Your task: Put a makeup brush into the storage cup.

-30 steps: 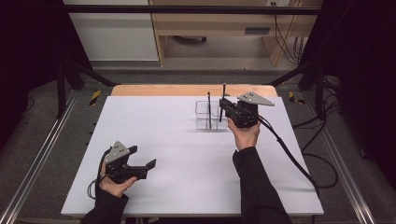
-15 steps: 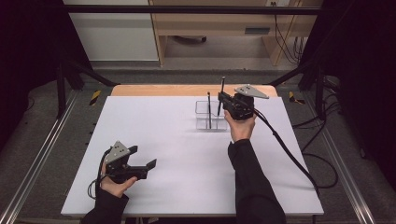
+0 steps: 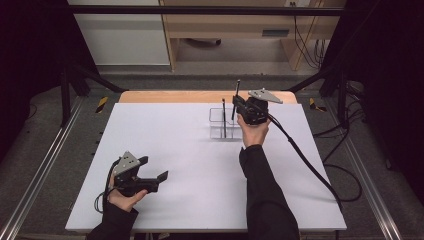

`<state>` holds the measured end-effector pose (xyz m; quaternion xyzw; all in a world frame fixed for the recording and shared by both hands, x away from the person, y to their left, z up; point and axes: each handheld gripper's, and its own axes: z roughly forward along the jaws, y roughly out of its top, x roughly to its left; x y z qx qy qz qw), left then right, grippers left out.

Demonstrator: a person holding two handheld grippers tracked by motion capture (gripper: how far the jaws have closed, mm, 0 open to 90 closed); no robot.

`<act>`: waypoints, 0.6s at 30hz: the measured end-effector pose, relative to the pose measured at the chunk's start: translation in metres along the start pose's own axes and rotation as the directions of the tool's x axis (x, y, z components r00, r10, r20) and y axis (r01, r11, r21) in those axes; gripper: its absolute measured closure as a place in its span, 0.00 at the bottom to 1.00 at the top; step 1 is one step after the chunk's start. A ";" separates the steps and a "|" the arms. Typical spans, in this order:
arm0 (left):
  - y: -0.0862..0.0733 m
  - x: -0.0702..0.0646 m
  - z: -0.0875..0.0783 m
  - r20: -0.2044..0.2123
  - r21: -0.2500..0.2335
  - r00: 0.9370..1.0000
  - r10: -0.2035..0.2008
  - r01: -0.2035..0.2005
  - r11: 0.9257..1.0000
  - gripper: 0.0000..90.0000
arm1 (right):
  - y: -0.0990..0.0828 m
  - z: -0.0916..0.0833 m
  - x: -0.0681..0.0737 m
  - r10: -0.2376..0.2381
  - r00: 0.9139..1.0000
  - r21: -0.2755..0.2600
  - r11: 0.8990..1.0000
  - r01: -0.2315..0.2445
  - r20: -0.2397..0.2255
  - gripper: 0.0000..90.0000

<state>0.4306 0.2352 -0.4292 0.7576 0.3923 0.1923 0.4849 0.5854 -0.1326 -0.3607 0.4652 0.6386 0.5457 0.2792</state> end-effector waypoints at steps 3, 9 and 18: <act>0.000 0.000 0.000 0.000 -0.002 1.000 -0.002 0.002 1.000 0.08 | -0.001 0.003 0.000 0.001 1.000 -0.004 1.000 -0.001 0.005 0.94; 0.000 0.000 0.000 -0.001 -0.002 1.000 -0.001 0.001 1.000 0.08 | -0.005 0.010 -0.001 -0.003 1.000 0.002 1.000 0.003 0.018 0.94; 0.000 0.000 0.000 -0.001 -0.001 1.000 -0.001 0.001 1.000 0.08 | -0.008 0.018 0.000 0.004 1.000 0.004 1.000 -0.004 0.020 0.94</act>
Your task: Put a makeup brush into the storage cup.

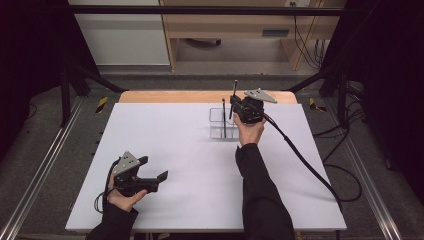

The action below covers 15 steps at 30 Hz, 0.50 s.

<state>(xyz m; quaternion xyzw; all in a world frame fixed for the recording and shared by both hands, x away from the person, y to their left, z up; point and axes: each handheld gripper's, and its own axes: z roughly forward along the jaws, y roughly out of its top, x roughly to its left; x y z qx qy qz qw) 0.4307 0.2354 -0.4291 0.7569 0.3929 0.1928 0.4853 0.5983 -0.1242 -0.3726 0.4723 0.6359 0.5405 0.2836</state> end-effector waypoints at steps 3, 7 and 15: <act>0.000 0.000 0.000 -0.001 0.000 1.000 -0.001 0.001 1.000 0.08 | -0.002 0.002 0.001 -0.002 1.000 0.003 1.000 0.002 -0.001 0.94; 0.000 0.000 0.000 -0.002 0.001 1.000 0.001 -0.001 1.000 0.08 | -0.005 0.005 0.001 -0.002 1.000 0.016 1.000 0.002 0.001 0.94; 0.000 0.000 0.000 -0.002 0.003 1.000 0.003 -0.003 1.000 0.08 | -0.013 0.009 0.004 -0.006 1.000 0.037 0.999 0.006 0.000 0.94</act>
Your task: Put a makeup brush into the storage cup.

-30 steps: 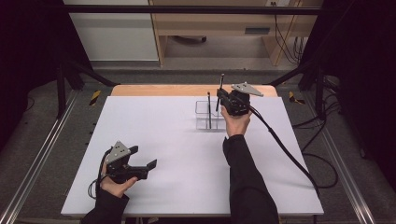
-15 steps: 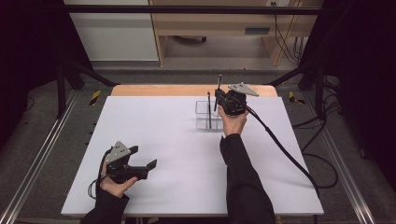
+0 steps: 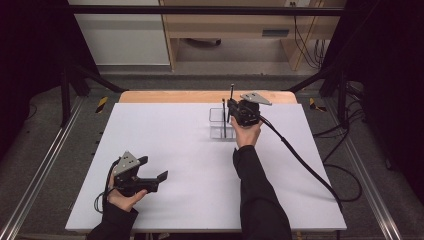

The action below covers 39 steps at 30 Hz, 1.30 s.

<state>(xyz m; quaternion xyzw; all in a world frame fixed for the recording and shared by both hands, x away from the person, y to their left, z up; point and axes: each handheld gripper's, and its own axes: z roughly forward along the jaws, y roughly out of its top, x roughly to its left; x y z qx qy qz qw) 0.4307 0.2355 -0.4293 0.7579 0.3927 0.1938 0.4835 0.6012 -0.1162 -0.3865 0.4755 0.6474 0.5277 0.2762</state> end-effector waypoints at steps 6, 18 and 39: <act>0.000 0.000 0.000 -0.001 0.001 1.000 0.000 0.000 1.000 0.08 | -0.008 0.004 0.002 0.003 1.000 0.019 1.000 -0.003 0.000 0.94; 0.000 0.000 0.001 -0.002 0.005 1.000 0.002 -0.002 1.000 0.08 | -0.023 0.009 0.001 0.001 1.000 0.055 0.998 -0.001 0.009 0.94; -0.001 0.000 0.002 -0.001 0.008 1.000 0.002 -0.002 1.000 0.08 | -0.035 0.008 -0.003 0.008 1.000 0.100 0.995 -0.009 0.014 0.92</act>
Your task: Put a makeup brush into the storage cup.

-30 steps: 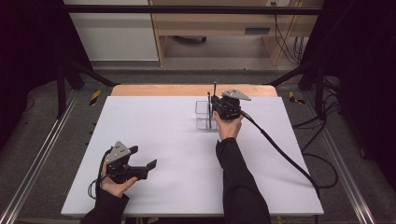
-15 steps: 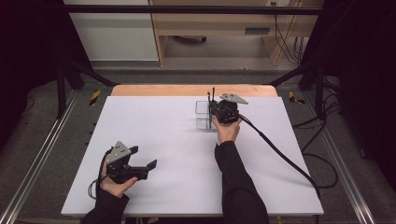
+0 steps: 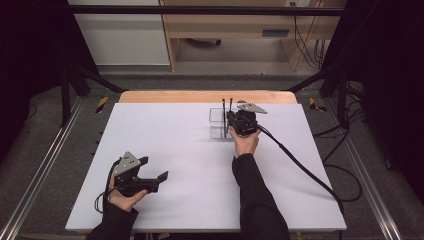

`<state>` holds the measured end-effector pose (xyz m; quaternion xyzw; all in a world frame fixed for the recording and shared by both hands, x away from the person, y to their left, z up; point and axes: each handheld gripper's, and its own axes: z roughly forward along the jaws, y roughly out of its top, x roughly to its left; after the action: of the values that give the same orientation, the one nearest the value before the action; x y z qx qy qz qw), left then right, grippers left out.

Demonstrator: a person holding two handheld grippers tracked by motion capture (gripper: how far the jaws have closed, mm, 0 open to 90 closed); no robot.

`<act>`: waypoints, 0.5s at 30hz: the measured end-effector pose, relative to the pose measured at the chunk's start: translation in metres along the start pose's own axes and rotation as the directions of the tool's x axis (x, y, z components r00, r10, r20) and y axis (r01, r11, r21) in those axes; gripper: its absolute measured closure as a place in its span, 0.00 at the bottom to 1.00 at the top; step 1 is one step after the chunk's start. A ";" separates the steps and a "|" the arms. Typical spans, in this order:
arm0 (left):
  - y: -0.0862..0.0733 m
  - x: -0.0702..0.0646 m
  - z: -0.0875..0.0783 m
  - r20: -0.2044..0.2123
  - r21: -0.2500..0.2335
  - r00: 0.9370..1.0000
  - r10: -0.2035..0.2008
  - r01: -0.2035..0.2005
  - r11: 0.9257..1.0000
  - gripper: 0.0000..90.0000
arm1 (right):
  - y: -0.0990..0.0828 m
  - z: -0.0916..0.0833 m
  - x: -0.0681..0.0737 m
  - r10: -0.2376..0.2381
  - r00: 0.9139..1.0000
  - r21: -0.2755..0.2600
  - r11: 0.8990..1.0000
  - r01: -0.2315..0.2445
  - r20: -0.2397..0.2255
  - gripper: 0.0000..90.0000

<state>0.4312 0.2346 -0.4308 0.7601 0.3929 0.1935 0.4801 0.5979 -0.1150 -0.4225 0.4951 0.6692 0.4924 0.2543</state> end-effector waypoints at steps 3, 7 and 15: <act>0.000 0.000 0.000 0.000 0.001 1.000 -0.001 0.001 1.000 0.08 | 0.001 -0.003 -0.001 -0.009 1.000 0.004 1.000 0.009 0.002 0.90; 0.000 0.000 0.000 -0.001 0.000 1.000 -0.002 0.002 1.000 0.08 | 0.003 -0.009 0.001 -0.021 1.000 -0.007 1.000 0.021 -0.010 0.89; 0.000 0.001 0.000 -0.004 0.001 1.000 -0.001 0.001 1.000 0.08 | 0.006 -0.026 0.007 -0.043 0.997 -0.032 0.999 0.041 -0.057 0.82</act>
<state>0.4316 0.2350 -0.4313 0.7598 0.3942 0.1947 0.4789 0.5758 -0.1190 -0.4062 0.4626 0.6789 0.5109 0.2529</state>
